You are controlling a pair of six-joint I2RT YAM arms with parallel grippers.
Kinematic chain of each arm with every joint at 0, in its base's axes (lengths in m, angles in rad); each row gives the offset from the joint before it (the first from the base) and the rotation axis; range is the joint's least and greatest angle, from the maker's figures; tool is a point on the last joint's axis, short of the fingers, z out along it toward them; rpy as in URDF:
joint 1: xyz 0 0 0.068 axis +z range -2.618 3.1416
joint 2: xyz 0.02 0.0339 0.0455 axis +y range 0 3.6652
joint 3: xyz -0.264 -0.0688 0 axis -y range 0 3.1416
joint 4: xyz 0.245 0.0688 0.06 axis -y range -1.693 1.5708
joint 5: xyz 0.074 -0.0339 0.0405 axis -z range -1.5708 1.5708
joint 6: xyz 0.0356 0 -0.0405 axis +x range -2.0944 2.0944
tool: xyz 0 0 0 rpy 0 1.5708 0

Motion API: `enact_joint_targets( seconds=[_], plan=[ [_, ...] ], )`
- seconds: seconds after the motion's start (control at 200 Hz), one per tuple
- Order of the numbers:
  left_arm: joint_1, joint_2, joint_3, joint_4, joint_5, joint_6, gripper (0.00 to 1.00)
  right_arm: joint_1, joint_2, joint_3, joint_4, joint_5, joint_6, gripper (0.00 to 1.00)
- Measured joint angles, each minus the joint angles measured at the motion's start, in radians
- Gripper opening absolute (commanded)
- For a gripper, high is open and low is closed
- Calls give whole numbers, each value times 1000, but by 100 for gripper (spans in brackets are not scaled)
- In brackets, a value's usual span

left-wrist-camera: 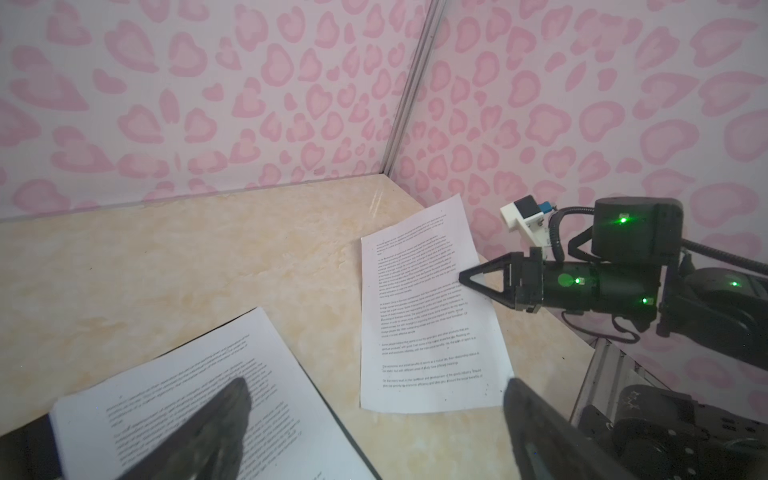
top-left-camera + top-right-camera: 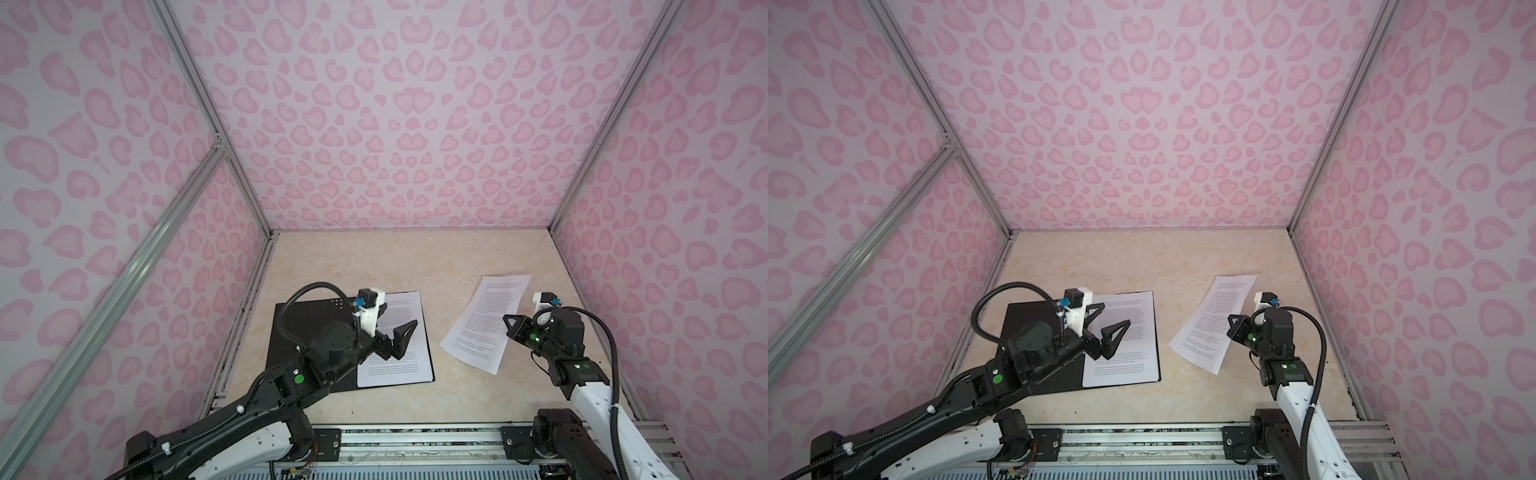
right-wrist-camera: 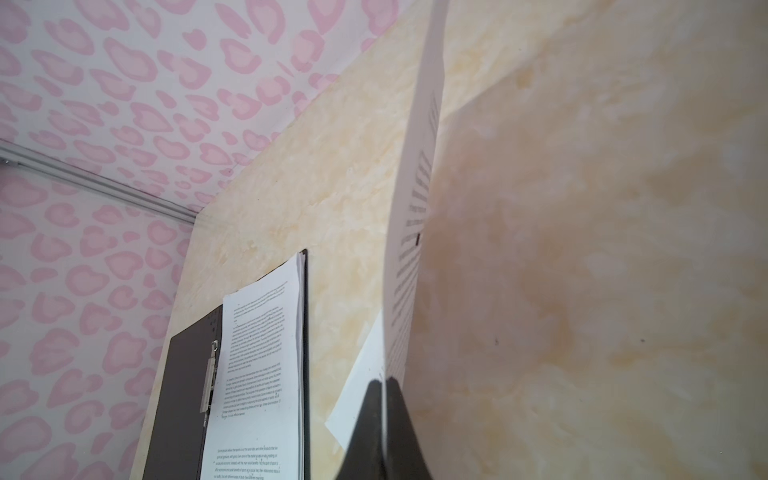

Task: Put the files into the folder
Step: 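Withdraw the left gripper to the clip while the right gripper raises the sheet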

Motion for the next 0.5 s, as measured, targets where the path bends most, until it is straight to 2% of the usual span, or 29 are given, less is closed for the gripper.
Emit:
enact_joint_targets(
  seconds=[0.185, 0.305, 0.39, 0.5],
  plan=[
    [-1, -394, -207, -110, -145, -37, 99, 223, 122, 198, -6, 83, 2, 0],
    [-2, -616, -322, -190, -284, -79, 96, 389, 236, 338, 2, 113, 10, 0],
    [-2, -669, -373, -262, -381, -101, 96, 480, 303, 422, 17, 108, 35, 0],
    [-2, -672, -363, -332, -432, -116, 96, 553, 343, 484, 66, 108, 60, 0]
  ],
)
